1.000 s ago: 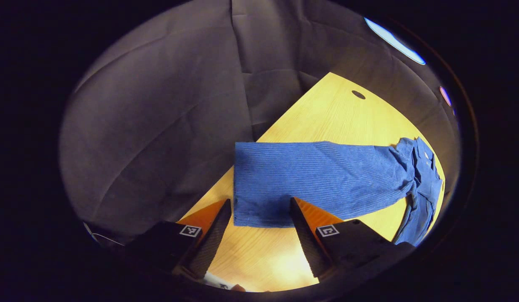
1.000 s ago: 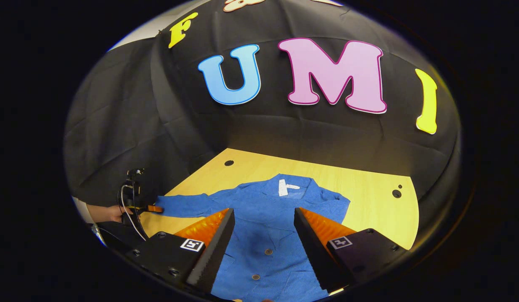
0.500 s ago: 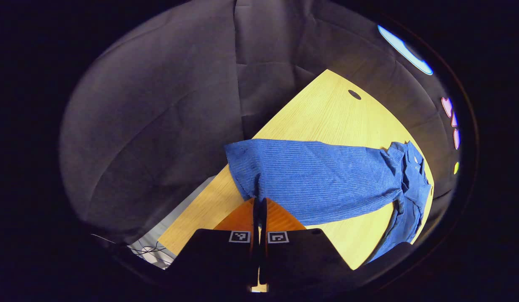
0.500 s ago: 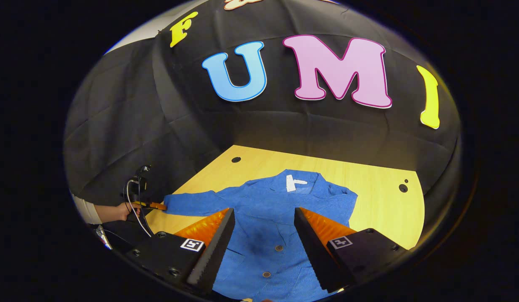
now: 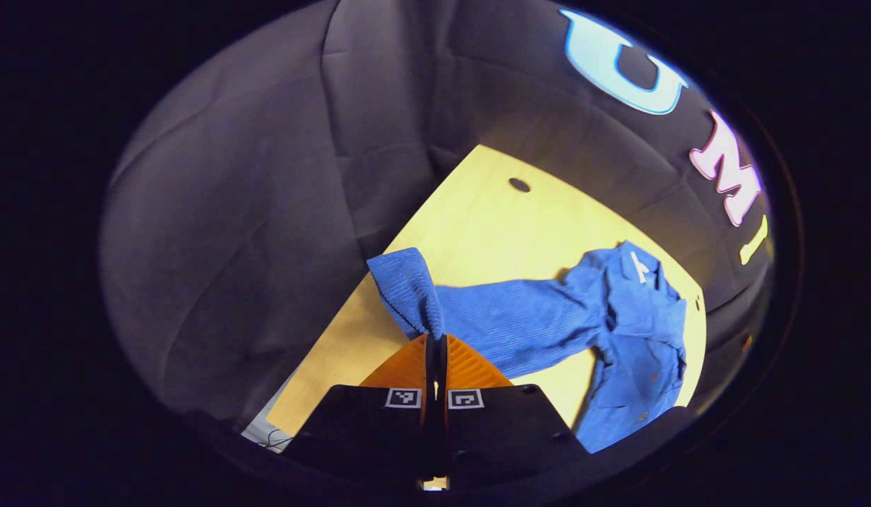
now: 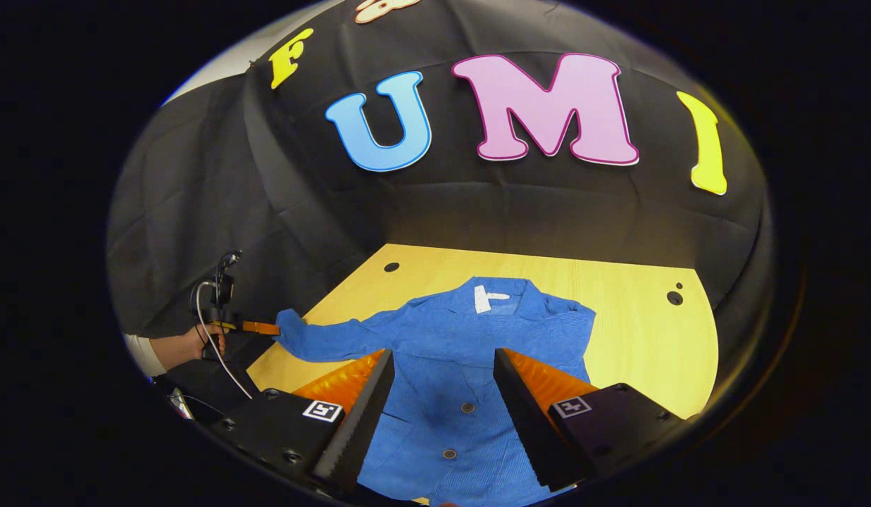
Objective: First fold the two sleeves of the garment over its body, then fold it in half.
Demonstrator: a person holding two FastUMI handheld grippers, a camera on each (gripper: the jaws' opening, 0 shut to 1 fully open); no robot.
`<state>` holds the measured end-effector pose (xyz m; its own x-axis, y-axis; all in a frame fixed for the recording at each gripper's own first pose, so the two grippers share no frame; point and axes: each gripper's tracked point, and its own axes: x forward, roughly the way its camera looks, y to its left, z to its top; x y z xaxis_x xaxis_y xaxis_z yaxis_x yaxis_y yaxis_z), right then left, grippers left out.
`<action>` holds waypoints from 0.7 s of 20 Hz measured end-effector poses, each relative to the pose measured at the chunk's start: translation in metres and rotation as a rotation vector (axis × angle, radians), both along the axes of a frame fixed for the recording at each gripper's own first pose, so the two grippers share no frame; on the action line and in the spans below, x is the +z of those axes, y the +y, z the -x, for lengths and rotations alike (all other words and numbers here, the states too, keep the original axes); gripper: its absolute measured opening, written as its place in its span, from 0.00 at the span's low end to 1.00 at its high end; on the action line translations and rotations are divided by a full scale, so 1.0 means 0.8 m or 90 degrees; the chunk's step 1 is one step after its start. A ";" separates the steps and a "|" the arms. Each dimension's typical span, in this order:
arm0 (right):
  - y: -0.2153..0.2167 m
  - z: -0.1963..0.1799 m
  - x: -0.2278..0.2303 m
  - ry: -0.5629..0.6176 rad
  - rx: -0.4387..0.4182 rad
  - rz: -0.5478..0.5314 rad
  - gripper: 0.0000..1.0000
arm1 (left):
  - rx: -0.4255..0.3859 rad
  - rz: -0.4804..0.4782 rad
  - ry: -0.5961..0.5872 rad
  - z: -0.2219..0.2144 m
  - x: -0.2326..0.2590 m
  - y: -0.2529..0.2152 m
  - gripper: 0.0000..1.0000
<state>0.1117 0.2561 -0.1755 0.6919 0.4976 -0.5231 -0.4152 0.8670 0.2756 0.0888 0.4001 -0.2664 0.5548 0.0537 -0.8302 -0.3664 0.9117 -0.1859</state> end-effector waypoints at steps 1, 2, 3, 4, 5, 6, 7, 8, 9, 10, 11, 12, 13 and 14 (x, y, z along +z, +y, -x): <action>-0.002 0.000 0.000 0.000 -0.001 -0.004 0.92 | -0.015 -0.002 -0.012 -0.010 0.019 -0.015 0.00; -0.007 0.000 0.001 -0.002 -0.002 -0.008 0.92 | -0.032 -0.006 -0.022 -0.018 0.040 -0.031 0.00; -0.011 -0.001 0.003 -0.003 -0.003 -0.011 0.92 | -0.051 -0.010 -0.033 -0.030 0.062 -0.049 0.00; -0.016 -0.001 0.004 -0.004 -0.003 -0.014 0.92 | -0.067 -0.007 -0.047 -0.043 0.081 -0.072 0.00; -0.022 0.000 0.004 -0.005 -0.004 -0.017 0.92 | -0.087 0.003 -0.069 -0.060 0.104 -0.100 0.00; -0.033 0.001 0.003 -0.004 -0.007 -0.016 0.92 | -0.108 0.010 -0.093 -0.077 0.125 -0.130 0.00; -0.043 0.004 0.001 -0.002 -0.010 -0.016 0.92 | -0.138 0.014 -0.116 -0.099 0.153 -0.172 0.00; -0.059 0.006 0.000 0.000 -0.017 -0.015 0.92 | -0.176 0.010 -0.129 -0.116 0.170 -0.216 0.00; -0.072 0.007 -0.001 0.003 -0.023 -0.015 0.92 | -0.208 0.002 -0.136 -0.128 0.178 -0.250 0.00; -0.084 0.008 -0.004 0.006 -0.031 -0.016 0.92 | -0.240 -0.010 -0.141 -0.140 0.181 -0.283 0.00; -0.096 0.011 -0.006 0.012 -0.038 -0.017 0.92 | -0.267 -0.014 -0.137 -0.152 0.180 -0.314 0.00; -0.113 0.014 -0.010 0.019 -0.047 -0.018 0.92 | -0.301 0.005 -0.136 -0.169 0.175 -0.364 0.00; -0.127 0.016 -0.014 0.024 -0.054 -0.016 0.93 | -0.319 0.015 -0.130 -0.181 0.167 -0.395 0.00; -0.140 0.018 -0.019 0.029 -0.061 -0.012 0.92 | -0.336 0.019 -0.117 -0.192 0.157 -0.424 0.00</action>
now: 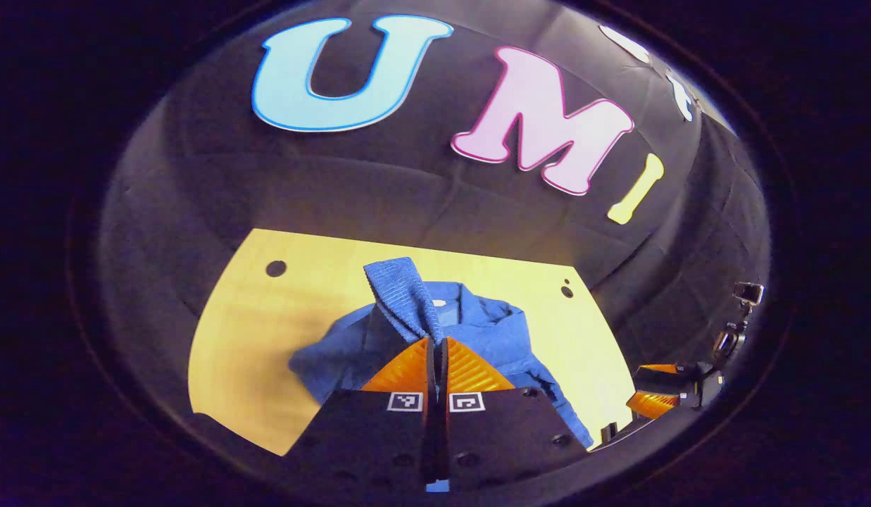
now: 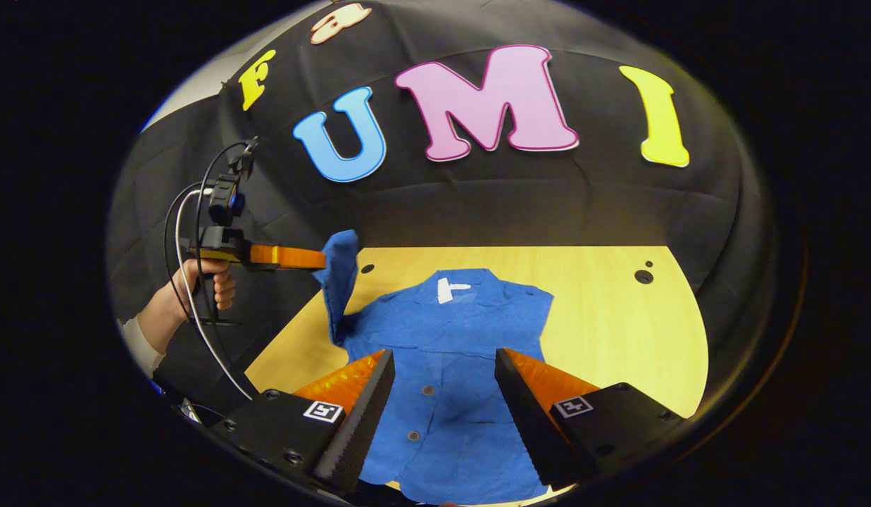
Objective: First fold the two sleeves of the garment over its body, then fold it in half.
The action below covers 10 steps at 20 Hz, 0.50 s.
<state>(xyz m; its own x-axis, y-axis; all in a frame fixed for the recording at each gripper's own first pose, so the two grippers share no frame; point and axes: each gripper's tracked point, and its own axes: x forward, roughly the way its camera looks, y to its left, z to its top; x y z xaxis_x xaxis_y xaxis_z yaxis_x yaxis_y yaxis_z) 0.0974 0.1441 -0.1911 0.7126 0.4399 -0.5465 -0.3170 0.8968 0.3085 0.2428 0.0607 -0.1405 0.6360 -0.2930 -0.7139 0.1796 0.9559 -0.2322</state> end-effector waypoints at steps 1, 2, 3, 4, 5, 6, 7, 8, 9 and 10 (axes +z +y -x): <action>-0.014 0.002 -0.007 0.006 -0.008 0.003 0.92 | -0.014 0.000 0.013 -0.008 -0.013 -0.024 0.00; -0.027 0.003 -0.014 0.015 -0.016 0.004 0.92 | -0.035 0.004 0.029 -0.018 -0.027 -0.048 0.00; -0.040 0.004 -0.024 0.029 -0.028 0.007 0.92 | -0.051 0.007 0.045 -0.025 -0.044 -0.072 0.00; -0.049 0.005 -0.036 0.043 -0.036 0.006 0.92 | -0.064 0.016 0.064 -0.034 -0.060 -0.092 0.00; -0.057 0.004 -0.046 0.054 -0.043 0.002 0.92 | -0.073 0.024 0.083 -0.038 -0.074 -0.106 0.00; -0.064 0.004 -0.056 0.063 -0.047 0.002 0.92 | -0.075 0.024 0.104 -0.044 -0.088 -0.119 0.00; -0.069 0.004 -0.066 0.073 -0.050 0.004 0.92 | -0.075 0.025 0.117 -0.054 -0.103 -0.133 0.00; -0.074 0.004 -0.076 0.082 -0.048 0.005 0.92 | -0.076 0.020 0.128 -0.061 -0.116 -0.141 0.00; -0.077 0.006 -0.082 0.090 -0.045 0.005 0.92 | -0.077 0.011 0.141 -0.068 -0.131 -0.150 0.00; -0.079 0.007 -0.087 0.095 -0.041 0.006 0.92 | -0.079 -0.002 0.154 -0.071 -0.143 -0.159 0.00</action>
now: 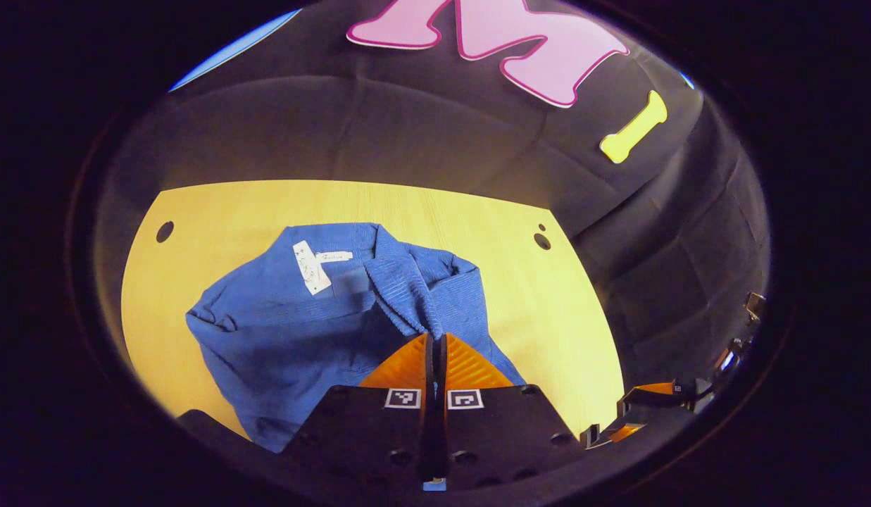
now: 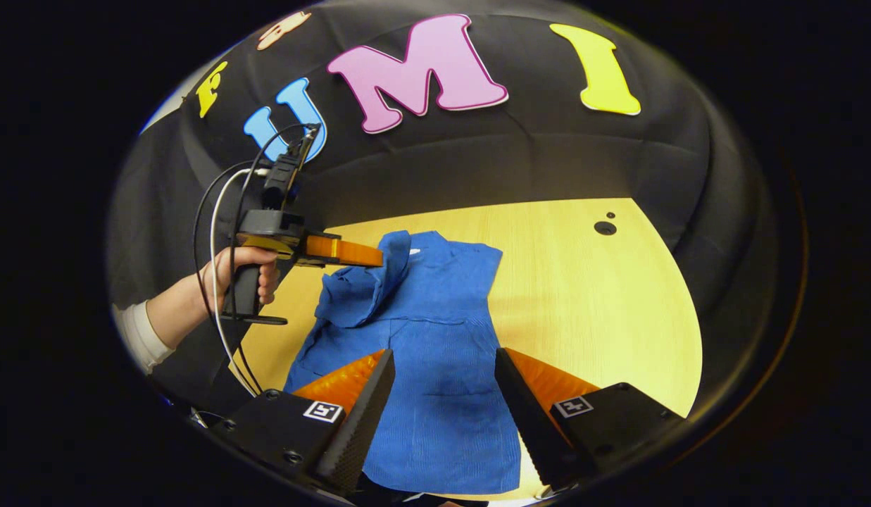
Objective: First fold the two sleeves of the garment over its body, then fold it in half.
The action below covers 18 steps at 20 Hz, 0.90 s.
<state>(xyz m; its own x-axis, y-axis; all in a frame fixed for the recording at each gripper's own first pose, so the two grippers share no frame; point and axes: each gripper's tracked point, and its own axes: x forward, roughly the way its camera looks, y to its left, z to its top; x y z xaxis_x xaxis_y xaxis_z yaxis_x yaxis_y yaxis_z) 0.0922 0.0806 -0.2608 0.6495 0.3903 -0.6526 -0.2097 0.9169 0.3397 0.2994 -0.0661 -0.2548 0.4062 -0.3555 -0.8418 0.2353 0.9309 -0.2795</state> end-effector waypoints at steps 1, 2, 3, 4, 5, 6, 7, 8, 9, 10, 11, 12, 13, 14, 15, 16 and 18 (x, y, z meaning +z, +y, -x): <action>-0.005 -0.004 -0.006 0.005 0.004 0.002 0.92 | -0.009 -0.013 0.012 -0.001 -0.013 -0.009 0.00; -0.009 -0.008 -0.011 0.008 0.006 0.003 0.92 | -0.022 -0.026 0.020 -0.002 -0.023 -0.017 0.00; -0.012 -0.011 -0.016 0.012 0.007 0.002 0.92 | -0.035 -0.037 0.026 -0.003 -0.034 -0.024 0.00; -0.014 -0.013 -0.019 0.018 0.008 -0.002 0.92 | -0.045 -0.040 0.028 -0.003 -0.039 -0.032 0.00; -0.014 -0.013 -0.023 0.023 0.008 -0.007 0.92 | -0.049 -0.032 0.032 -0.004 -0.039 -0.042 0.06; -0.014 -0.014 -0.025 0.026 0.009 -0.010 0.92 | -0.053 -0.009 0.033 -0.007 -0.040 -0.059 0.08; -0.015 -0.015 -0.027 0.028 0.011 -0.010 0.92 | -0.058 0.022 0.031 -0.006 -0.034 -0.074 0.12; -0.017 -0.016 -0.030 0.029 0.013 -0.007 0.92 | -0.057 0.040 0.023 -0.008 -0.030 -0.086 0.21; -0.019 -0.016 -0.031 0.030 0.015 -0.006 0.92 | -0.057 0.048 0.013 -0.013 -0.029 -0.091 0.39; -0.020 -0.016 -0.032 0.030 0.016 -0.005 0.92 | -0.054 0.045 0.004 -0.015 -0.025 -0.091 0.52; -0.022 -0.017 -0.035 0.030 0.018 -0.006 0.92 | -0.044 0.036 -0.005 -0.012 -0.021 -0.083 0.75; -0.023 -0.017 -0.039 0.032 0.018 -0.005 0.93 | -0.031 0.031 -0.009 -0.005 -0.012 -0.075 0.76; -0.024 -0.016 -0.042 0.036 0.018 -0.005 0.93 | -0.016 0.032 -0.012 0.003 -0.004 -0.067 0.78; -0.023 -0.014 -0.046 0.040 0.017 -0.007 0.94 | 0.005 0.031 -0.020 0.012 0.007 -0.055 0.81; -0.021 -0.013 -0.046 0.042 0.015 -0.010 0.95 | 0.025 0.028 -0.032 0.023 0.019 -0.041 0.83; -0.019 -0.014 -0.045 0.041 0.013 -0.014 0.95 | 0.040 0.025 -0.047 0.039 0.035 -0.023 0.84; -0.012 -0.011 -0.044 0.036 0.014 -0.013 0.95 | 0.064 0.015 -0.084 0.076 0.060 0.014 0.84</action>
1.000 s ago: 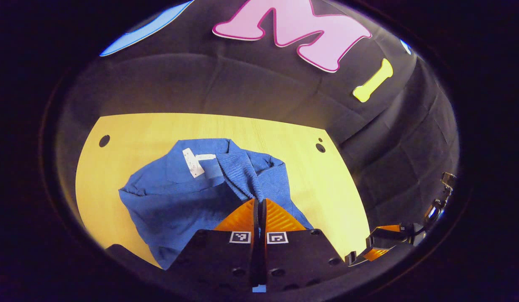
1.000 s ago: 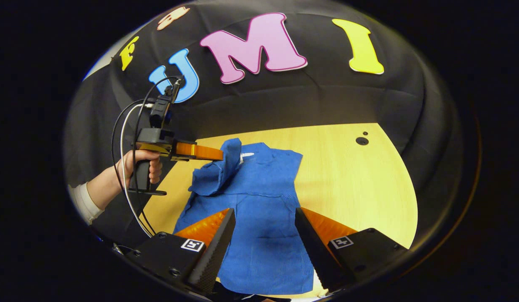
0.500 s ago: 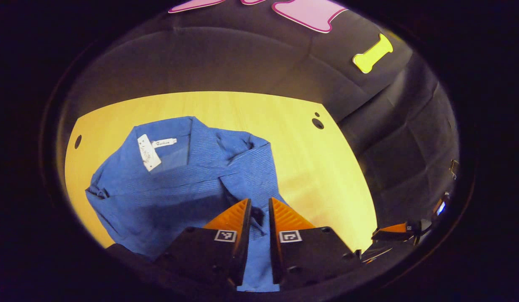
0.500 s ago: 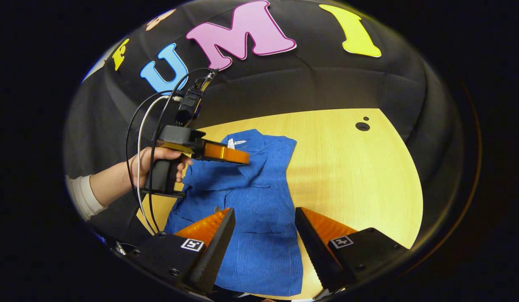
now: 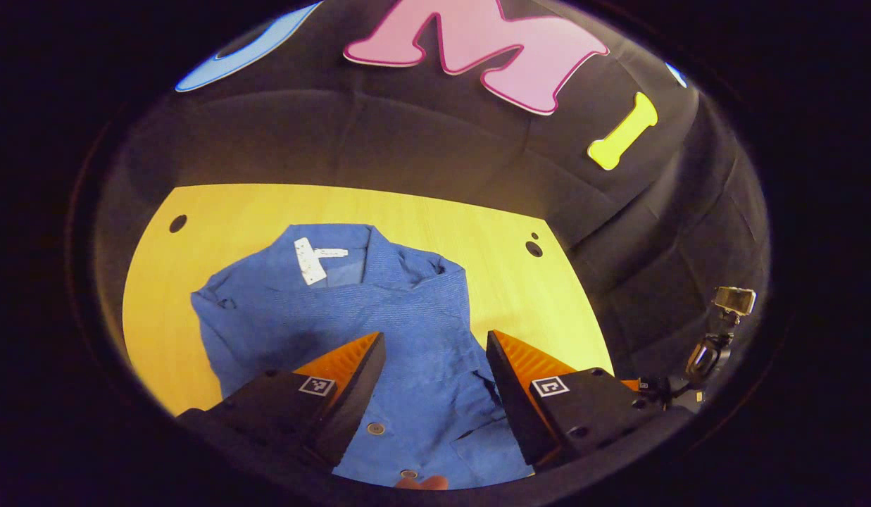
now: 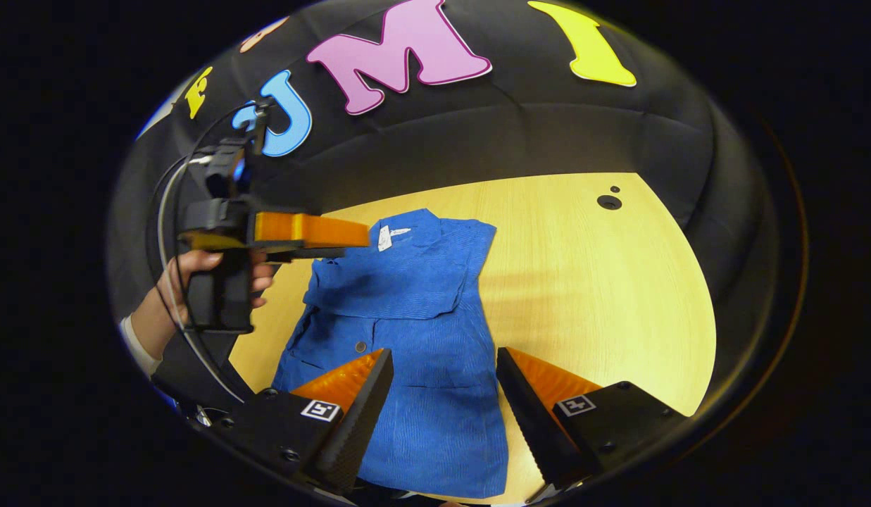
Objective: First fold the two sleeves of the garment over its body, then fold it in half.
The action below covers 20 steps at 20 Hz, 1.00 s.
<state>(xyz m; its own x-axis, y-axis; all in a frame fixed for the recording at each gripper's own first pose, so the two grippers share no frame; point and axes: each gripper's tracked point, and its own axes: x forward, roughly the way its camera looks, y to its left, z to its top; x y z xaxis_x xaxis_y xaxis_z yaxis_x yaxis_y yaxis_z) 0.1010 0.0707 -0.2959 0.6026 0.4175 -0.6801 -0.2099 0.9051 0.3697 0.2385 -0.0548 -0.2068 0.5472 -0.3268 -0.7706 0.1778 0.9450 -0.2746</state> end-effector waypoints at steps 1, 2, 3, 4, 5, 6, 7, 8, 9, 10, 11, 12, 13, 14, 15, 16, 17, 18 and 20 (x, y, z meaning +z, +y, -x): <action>0.004 0.004 0.002 -0.002 0.003 0.003 0.95 | 0.008 0.005 -0.017 0.023 0.010 0.016 0.84; 0.008 0.010 0.002 -0.002 0.007 0.005 0.96 | 0.025 0.007 -0.030 0.051 0.018 0.035 0.84; 0.012 0.016 0.001 -0.002 0.012 0.010 0.96 | 0.046 0.002 -0.039 0.079 0.022 0.057 0.84; 0.016 0.022 -0.001 -0.002 0.017 0.015 0.96 | 0.070 -0.007 -0.043 0.108 0.019 0.083 0.83; 0.020 0.030 -0.005 0.004 0.023 0.022 0.96 | 0.097 -0.017 -0.035 0.137 0.010 0.108 0.84; 0.025 0.041 -0.010 0.014 0.031 0.024 0.97 | 0.118 -0.013 -0.013 0.168 -0.007 0.125 0.84; 0.031 0.055 -0.016 0.030 0.039 0.025 0.98 | 0.144 0.002 0.021 0.199 -0.025 0.137 0.84; 0.033 0.065 -0.021 0.037 0.042 0.027 0.98 | 0.173 0.009 0.056 0.231 -0.044 0.151 0.83; 0.034 0.074 -0.028 0.046 0.044 0.034 0.98 | 0.205 -0.002 0.096 0.259 -0.069 0.169 0.84; 0.034 0.086 -0.034 0.057 0.045 0.043 0.98 | 0.228 -0.018 0.134 0.288 -0.091 0.183 0.84; 0.033 0.097 -0.041 0.067 0.046 0.050 0.98 | 0.243 -0.035 0.160 0.311 -0.112 0.193 0.84; 0.031 0.107 -0.050 0.078 0.044 0.059 0.98 | 0.251 -0.057 0.183 0.328 -0.132 0.199 0.84; 0.029 0.119 -0.059 0.092 0.041 0.068 0.98 | 0.251 -0.079 0.209 0.342 -0.149 0.201 0.84; 0.025 0.131 -0.067 0.107 0.037 0.078 0.98 | 0.250 -0.096 0.230 0.353 -0.164 0.203 0.84; 0.019 0.145 -0.078 0.129 0.033 0.094 0.98 | 0.249 -0.100 0.258 0.363 -0.175 0.201 0.84; 0.012 0.160 -0.089 0.154 0.033 0.110 0.98 | 0.247 -0.093 0.282 0.371 -0.176 0.197 0.82; 0.004 0.177 -0.100 0.185 0.037 0.132 0.98 | 0.248 -0.090 0.297 0.375 -0.175 0.197 0.86; -0.004 0.189 -0.107 0.206 0.039 0.152 0.99 | 0.246 -0.098 0.303 0.378 -0.178 0.200 0.82; -0.013 0.201 -0.114 0.226 0.031 0.177 0.99 | 0.236 -0.135 0.308 0.382 -0.186 0.208 0.84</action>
